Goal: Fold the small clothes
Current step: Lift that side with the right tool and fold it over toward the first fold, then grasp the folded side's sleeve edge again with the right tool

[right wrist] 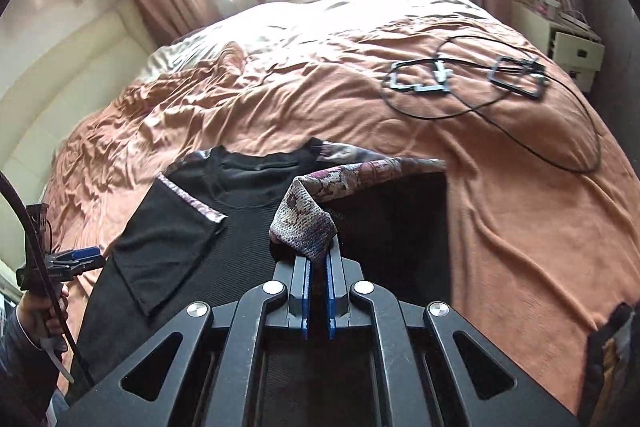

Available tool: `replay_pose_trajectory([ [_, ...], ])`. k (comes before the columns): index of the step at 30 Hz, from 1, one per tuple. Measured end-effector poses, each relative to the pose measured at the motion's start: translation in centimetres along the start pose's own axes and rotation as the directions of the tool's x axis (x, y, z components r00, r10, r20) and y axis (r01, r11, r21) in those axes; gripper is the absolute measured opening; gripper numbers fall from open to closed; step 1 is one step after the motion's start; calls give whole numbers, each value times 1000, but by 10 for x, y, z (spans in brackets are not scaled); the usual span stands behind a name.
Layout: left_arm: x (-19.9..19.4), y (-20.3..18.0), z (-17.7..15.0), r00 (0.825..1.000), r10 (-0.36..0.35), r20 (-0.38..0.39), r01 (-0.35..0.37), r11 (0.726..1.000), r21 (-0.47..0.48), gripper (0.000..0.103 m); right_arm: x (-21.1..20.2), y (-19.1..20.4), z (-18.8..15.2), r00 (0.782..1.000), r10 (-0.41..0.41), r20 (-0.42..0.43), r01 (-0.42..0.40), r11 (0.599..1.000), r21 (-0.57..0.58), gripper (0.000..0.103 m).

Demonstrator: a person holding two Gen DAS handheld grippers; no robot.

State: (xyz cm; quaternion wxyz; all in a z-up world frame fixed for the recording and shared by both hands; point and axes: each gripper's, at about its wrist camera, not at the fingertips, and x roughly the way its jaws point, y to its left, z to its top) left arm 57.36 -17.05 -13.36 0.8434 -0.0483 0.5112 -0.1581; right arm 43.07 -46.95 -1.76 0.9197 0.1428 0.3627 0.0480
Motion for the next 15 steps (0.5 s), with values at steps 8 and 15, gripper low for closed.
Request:
replay_pose_trajectory([
  [8,2,16,-2,1000,7,-6,-8,1000,-24,95,56,31,16,991,57,-119,-58,998,-7,12],
  [15,6,12,-2,1000,-8,-11,8,1000,-18,95,42,19,16,996,74,-57,-71,996,49,72],
])
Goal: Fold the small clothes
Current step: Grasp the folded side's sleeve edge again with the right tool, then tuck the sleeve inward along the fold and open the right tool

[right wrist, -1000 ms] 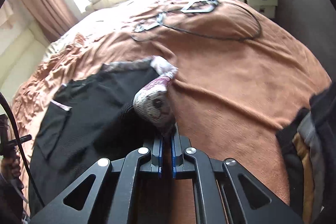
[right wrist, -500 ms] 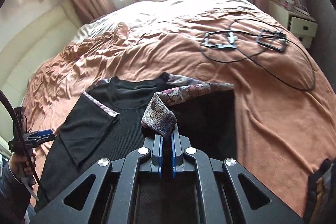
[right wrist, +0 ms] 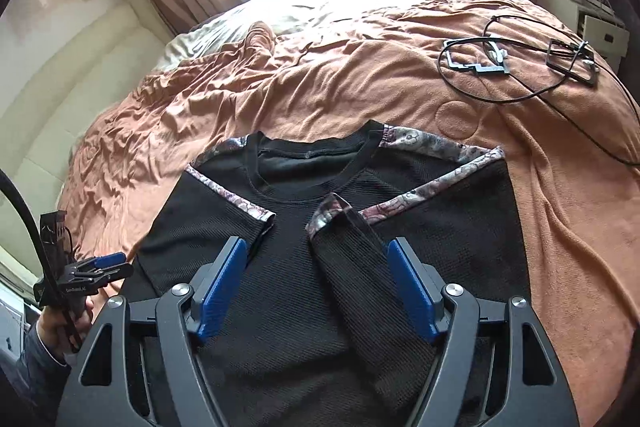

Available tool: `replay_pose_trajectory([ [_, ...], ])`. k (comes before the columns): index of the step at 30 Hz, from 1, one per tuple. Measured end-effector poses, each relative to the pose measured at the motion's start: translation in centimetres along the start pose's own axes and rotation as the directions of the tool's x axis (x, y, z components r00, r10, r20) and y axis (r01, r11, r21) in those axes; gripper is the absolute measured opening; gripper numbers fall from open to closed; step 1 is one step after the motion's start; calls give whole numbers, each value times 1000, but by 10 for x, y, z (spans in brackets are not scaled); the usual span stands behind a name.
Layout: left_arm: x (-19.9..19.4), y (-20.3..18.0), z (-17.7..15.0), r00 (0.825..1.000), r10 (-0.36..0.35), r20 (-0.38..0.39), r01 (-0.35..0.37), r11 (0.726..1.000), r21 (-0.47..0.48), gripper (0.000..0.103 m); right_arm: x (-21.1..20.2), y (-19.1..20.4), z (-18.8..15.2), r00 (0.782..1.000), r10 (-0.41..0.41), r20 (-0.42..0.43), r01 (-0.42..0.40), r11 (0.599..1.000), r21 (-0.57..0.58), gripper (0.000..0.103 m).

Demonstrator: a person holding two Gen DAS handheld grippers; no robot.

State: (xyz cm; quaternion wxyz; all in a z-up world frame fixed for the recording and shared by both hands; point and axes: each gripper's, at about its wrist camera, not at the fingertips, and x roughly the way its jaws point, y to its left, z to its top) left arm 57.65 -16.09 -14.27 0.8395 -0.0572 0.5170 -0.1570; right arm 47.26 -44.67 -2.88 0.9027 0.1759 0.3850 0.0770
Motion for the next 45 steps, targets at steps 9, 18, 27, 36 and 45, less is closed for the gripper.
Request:
replay_pose_trajectory([
  [9,3,-16,-1,1000,-20,-3,20,1000,15,95,-3,-47,-38,990,-131,-58,137,985,105,72],
  [18,3,-21,-6,1000,-21,-10,21,1000,21,95,24,-75,-63,983,-123,-136,154,956,249,51],
  [27,-2,-27,-8,1000,-17,-7,17,999,28,95,18,-62,-60,999,2,-34,4,980,197,4],
  [36,-11,-32,-12,1000,-23,1,23,999,29,95,18,-9,-74,996,53,-70,-56,998,-41,4],
  [45,-18,-33,-19,1000,-21,1,21,999,25,95,35,4,-84,980,63,-188,-76,995,-61,9],
])
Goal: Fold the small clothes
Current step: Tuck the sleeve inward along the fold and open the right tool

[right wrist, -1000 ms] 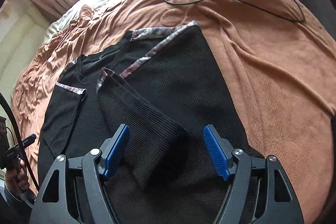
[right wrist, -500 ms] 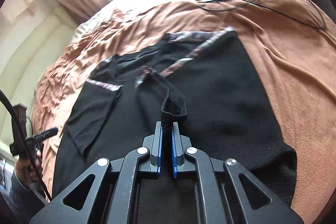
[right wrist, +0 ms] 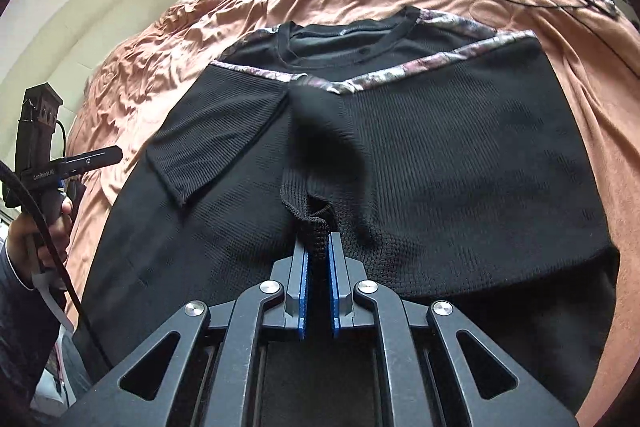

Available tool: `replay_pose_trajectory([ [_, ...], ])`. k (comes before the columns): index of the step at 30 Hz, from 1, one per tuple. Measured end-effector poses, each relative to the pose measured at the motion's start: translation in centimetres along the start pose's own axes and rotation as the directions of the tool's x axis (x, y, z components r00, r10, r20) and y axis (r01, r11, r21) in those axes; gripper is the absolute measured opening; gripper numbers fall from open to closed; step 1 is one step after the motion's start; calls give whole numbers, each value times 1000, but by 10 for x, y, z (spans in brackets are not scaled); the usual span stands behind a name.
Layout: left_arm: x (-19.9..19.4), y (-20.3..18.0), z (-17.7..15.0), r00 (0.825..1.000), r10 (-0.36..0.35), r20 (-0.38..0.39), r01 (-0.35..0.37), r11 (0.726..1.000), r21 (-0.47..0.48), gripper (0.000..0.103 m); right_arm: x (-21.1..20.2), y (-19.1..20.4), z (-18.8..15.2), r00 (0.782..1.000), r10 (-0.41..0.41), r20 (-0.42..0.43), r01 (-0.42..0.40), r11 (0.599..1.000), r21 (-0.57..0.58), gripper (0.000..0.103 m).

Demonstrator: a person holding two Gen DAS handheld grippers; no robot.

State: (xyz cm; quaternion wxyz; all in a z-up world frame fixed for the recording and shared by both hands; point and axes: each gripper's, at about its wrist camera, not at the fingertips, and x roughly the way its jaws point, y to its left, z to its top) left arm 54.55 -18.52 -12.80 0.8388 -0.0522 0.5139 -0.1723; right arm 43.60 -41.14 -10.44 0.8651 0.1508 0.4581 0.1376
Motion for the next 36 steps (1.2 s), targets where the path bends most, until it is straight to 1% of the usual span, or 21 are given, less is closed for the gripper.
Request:
replay_pose_trajectory([
  [1,0,-1,0,1000,-1,0,1,1000,1,95,-2,-3,-1,1000,8,1,-8,1000,15,10],
  [2,0,-2,0,1000,-2,0,2,1000,3,95,-5,-6,-3,1000,17,10,-17,999,32,15],
  [3,0,-4,0,1000,-2,0,2,1000,6,95,-9,-9,-5,1000,22,21,-23,999,43,25],
  [4,1,-7,0,1000,-4,-1,4,1000,10,95,-14,-11,-8,999,24,34,-26,998,53,32],
  [5,2,-10,0,1000,-6,-3,6,1000,14,95,-20,-16,-13,998,20,53,-24,997,67,48],
  [6,4,-13,1,1000,-9,-5,9,1000,17,95,-27,-19,-18,997,18,70,-24,997,78,58],
  [9,10,-25,4,1000,-18,-11,19,999,31,95,-43,-30,-31,994,15,112,-28,993,114,59],
  [12,19,-39,8,1000,-24,-16,25,998,54,94,-57,-41,-41,990,-31,137,10,988,151,59],
  [16,33,-59,15,999,-33,-33,36,996,87,87,-75,-62,-52,981,-90,172,53,977,205,59],
  [19,46,-75,23,998,-35,-43,40,993,114,82,-87,-74,-56,976,-124,179,80,969,234,59],
  [24,69,-94,35,998,-37,-60,45,989,142,73,-96,-89,-47,969,-176,172,129,959,252,59],
  [26,79,-100,40,997,-37,-69,47,987,151,67,-99,-95,-41,966,-197,166,151,956,253,59],
  [27,84,-103,43,997,-37,-73,48,987,156,66,-98,-98,-38,966,-204,161,160,954,253,59],
  [29,93,-109,49,997,-34,-75,46,985,165,62,-96,-101,-32,965,-218,149,177,953,246,59],
  [33,113,-118,60,996,-29,-86,45,982,185,58,-90,-105,-18,963,-238,128,206,953,220,59],
  [36,130,-124,66,994,-15,-104,36,978,207,50,-80,-106,-3,961,-254,111,230,955,189,59],
])
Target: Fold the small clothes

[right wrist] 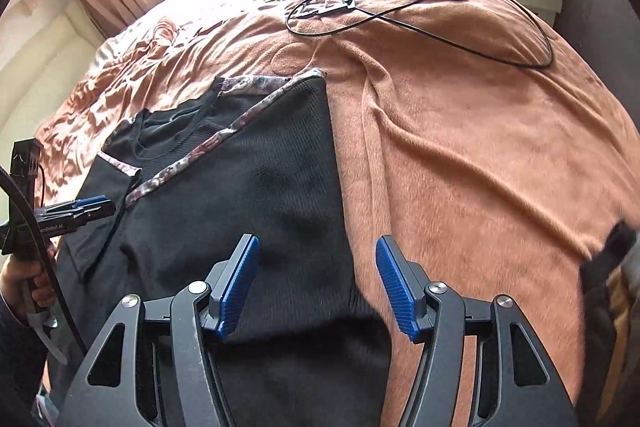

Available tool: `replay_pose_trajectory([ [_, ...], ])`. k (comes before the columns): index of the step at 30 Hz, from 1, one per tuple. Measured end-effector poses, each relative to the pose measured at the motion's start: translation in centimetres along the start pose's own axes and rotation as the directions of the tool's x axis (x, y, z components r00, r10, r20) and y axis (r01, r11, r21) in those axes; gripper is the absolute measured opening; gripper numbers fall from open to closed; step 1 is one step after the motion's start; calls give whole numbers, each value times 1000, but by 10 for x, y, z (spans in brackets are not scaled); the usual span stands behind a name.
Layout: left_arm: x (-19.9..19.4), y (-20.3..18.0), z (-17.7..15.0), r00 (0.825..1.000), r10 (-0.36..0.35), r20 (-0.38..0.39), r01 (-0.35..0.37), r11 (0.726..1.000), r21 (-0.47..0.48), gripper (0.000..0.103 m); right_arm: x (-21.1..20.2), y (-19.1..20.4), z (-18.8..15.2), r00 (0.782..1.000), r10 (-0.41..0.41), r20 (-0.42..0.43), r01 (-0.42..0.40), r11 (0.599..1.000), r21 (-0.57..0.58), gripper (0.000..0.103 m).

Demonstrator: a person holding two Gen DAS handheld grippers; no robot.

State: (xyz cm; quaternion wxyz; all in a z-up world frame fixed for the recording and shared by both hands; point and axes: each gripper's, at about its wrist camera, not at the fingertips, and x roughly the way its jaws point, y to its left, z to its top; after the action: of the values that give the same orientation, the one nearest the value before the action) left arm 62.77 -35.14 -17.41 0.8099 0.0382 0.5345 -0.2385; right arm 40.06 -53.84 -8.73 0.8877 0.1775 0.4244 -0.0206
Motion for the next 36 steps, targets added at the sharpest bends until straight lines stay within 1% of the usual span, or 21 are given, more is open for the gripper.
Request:
replay_pose_trajectory([
  [3,14,-2,5,1000,2,-23,-1,1000,11,43,13,3,14,1000,-17,-16,16,999,-29,59],
  [6,20,-6,9,1000,14,-17,-14,999,40,22,26,8,27,999,-28,-29,27,998,-50,59],
  [7,22,-6,11,1000,14,-20,-13,999,47,7,31,8,32,999,-34,-33,32,998,-56,59],
  [8,25,-7,13,999,13,-33,-12,999,49,5,37,10,38,999,-39,-37,37,997,-64,59],
  [11,28,-7,19,1000,14,-21,-13,998,55,2,52,11,50,998,-41,-47,38,996,-75,59],
  [12,28,-7,22,1000,10,-16,-9,998,55,2,57,12,54,998,-41,-51,37,996,-77,56],
  [15,32,-9,28,1000,7,-13,-6,998,58,2,76,12,69,997,-37,-65,31,996,-83,54],
  [19,39,-9,36,1000,-7,-22,9,999,50,2,99,10,85,994,-73,-80,66,994,-91,52],
  [20,41,-10,37,1000,-7,-20,8,999,51,2,105,8,89,994,-77,-81,70,994,-82,49],
  [21,41,-10,39,1000,-8,-19,9,999,51,2,108,6,93,994,-78,-80,72,995,-74,42],
  [22,42,-11,40,1000,-10,-18,11,999,53,2,111,4,96,994,-79,-77,74,995,-67,38],
  [24,45,-13,43,1000,-11,-17,12,998,57,2,115,-2,101,995,-69,-66,66,997,-43,11],
  [26,46,-14,45,1000,-12,-17,13,998,61,2,120,-7,106,997,-46,-69,45,999,-27,2],
  [29,47,-13,46,1000,-22,-15,23,998,53,2,120,-10,107,996,-67,-53,64,997,-48,0],
  [31,47,-13,47,1000,-25,-14,26,999,47,2,119,-12,106,995,-83,-47,81,996,-39,0],
  [33,47,-12,47,1000,-18,-15,18,999,42,2,118,-10,104,995,-95,-41,93,995,-46,0],
  [36,40,-12,47,1000,4,-8,-3,999,41,2,113,-5,101,990,-125,-62,121,991,-64,1],
])
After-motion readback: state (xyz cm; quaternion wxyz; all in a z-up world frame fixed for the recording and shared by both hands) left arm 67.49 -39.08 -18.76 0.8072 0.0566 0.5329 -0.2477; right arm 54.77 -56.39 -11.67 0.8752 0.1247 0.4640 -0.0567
